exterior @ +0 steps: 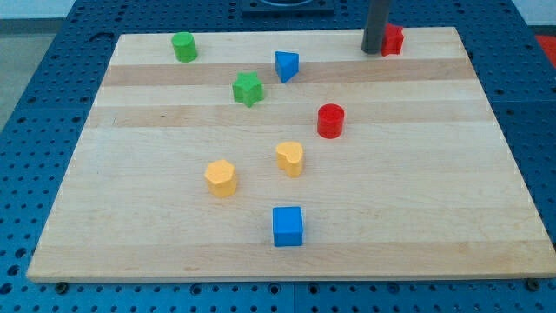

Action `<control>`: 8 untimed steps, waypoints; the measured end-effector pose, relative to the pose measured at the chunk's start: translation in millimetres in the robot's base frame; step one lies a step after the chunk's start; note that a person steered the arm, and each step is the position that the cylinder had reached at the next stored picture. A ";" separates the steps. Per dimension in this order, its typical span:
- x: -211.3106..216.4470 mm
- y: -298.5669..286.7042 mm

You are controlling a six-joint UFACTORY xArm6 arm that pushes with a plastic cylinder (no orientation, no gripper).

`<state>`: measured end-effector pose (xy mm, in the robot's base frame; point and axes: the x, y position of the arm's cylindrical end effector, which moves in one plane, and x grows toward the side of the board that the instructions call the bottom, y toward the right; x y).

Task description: Push red star to the top right

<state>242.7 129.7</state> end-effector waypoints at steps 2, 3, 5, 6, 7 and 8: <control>-0.6 -5.4; -10.6 4.3; -10.6 -8.2; -10.5 7.7; -16.8 11.5; -27.2 15.2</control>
<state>215.6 144.9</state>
